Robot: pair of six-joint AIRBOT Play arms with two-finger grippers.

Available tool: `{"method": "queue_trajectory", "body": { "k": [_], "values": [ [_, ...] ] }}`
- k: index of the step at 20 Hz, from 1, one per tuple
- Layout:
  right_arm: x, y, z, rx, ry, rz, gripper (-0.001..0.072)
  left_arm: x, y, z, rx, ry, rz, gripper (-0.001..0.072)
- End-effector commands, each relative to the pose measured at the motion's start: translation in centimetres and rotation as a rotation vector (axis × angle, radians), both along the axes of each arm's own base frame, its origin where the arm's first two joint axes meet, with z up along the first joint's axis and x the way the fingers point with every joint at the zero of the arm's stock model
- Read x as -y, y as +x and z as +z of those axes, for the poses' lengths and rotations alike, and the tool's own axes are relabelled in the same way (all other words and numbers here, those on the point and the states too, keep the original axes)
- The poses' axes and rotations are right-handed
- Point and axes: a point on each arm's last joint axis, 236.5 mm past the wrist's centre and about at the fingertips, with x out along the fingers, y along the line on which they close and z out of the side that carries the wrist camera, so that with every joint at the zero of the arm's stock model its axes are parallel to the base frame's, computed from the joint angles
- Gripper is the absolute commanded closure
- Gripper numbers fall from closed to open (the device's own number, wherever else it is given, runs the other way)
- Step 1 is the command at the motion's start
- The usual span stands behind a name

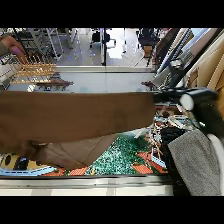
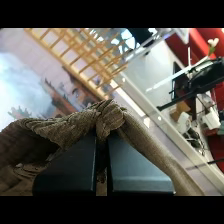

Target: Fold the clothes and pants, and hang the long-sleeved shirts on hangers.

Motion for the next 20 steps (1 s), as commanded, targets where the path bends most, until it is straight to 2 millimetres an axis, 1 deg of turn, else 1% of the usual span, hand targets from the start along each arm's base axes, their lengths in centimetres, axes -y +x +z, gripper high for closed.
{"method": "queue_trajectory", "body": {
  "k": [1, 2, 3, 4, 5, 6, 7, 8, 9, 10, 11, 12, 13, 14, 15, 16, 17, 18, 19, 20],
  "values": [
    [-2.0, 8.9, -6.2, 0.091, 0.179, -0.015, 0.0695, -0.9, 8.8, -9.7, -0.047, -0.032, 0.068, 0.0697],
    [-2.7, 11.1, -7.1, 0.12, 0.21, -0.018, 0.0695, -1.1, 10.6, -11.8, -0.057, -0.044, 0.099, 0.0697],
    [-3.2, 13.2, -7.6, 0.155, 0.24, -0.02, 0.0694, -1.1, 12.2, -13.8, -0.07, -0.044, 0.117, 0.0697],
    [-3.5, 14.9, -7.8, 0.191, 0.259, -0.023, 0.0693, -1.3, 13.4, -15.0, -0.076, -0.033, 0.129, 0.0696],
    [-3.7, 16.4, -7.6, 0.232, 0.276, -0.025, 0.0682, -1.4, 14.3, -15.6, -0.08, 0.017, 0.124, 0.063],
    [-3.8, 17.3, -7.4, 0.251, 0.3, -0.032, 0.051, -1.5, 14.9, -15.8, -0.081, 0.053, 0.112, 0.0352],
    [-3.7, 17.5, -7.4, 0.241, 0.317, -0.041, 0.0204, -0.9, 15.1, -15.5, -0.078, 0.048, 0.085, 0.0006],
    [-3.6, 16.9, -7.5, 0.196, 0.336, -0.054, 0.0055, -0.6, 14.6, -15.0, -0.075, 0.041, 0.055, 0.0002],
    [-3.5, 15.7, -8.1, 0.106, 0.361, -0.072, 0.0088, 0.0, 13.6, -14.3, -0.079, 0.026, 0.0, 0.0002],
    [-3.1, 13.7, -9.1, -0.008, 0.353, -0.079, 0.0138, 0.4, 12.0, -14.2, -0.115, 0.018, -0.055, 0.0016],
    [-2.5, 11.4, -10.3, -0.128, 0.34, -0.089, 0.017, 0.2, 9.4, -15.1, -0.209, 0.0, -0.085, 0.0043],
    [-1.8, 9.0, -11.6, -0.249, 0.336, -0.103, 0.017, -0.6, 5.6, -17.3, -0.371, -0.026, -0.078, 0.0134],
    [-1.5, 6.4, -12.8, -0.372, 0.355, -0.114, 0.017, -1.5, 1.2, -19.9, -0.567, -0.049, -0.046, 0.0154],
    [-1.8, 4.2, -13.8, -0.473, 0.394, -0.12, 0.017, -2.5, -4.2, -22.6, -0.794, -0.088, 0.019, 0.0154],
    [-2.6, 1.9, -14.8, -0.564, 0.446, -0.114, 0.0172, -3.3, -8.6, -24.3, -0.972, -0.096, 0.061, 0.0154],
    [-4.1, 0.0, -15.6, -0.63, 0.496, -0.078, 0.0172, -3.7, -11.6, -25.4, -1.089, -0.087, 0.065, 0.0154],
    [-5.8, -1.9, -16.3, -0.687, 0.557, -0.037, 0.0177, -3.6, -12.6, -25.9, -1.116, -0.099, 0.066, 0.0153],
    [-8.5, -4.3, -16.9, -0.752, 0.637, 0.032, 0.0184, -3.1, -12.2, -26.3, -1.098, -0.116, 0.043, 0.015],
    [-11.1, -6.8, -17.5, -0.828, 0.719, 0.075, 0.0194, -2.6, -11.3, -26.6, -1.058, -0.127, 0.017, 0.015],
    [-13.1, -9.0, -18.2, -0.895, 0.777, 0.108, 0.0194, -1.9, -9.8, -26.9, -1.005, -0.155, -0.002, 0.015]
  ]
}}
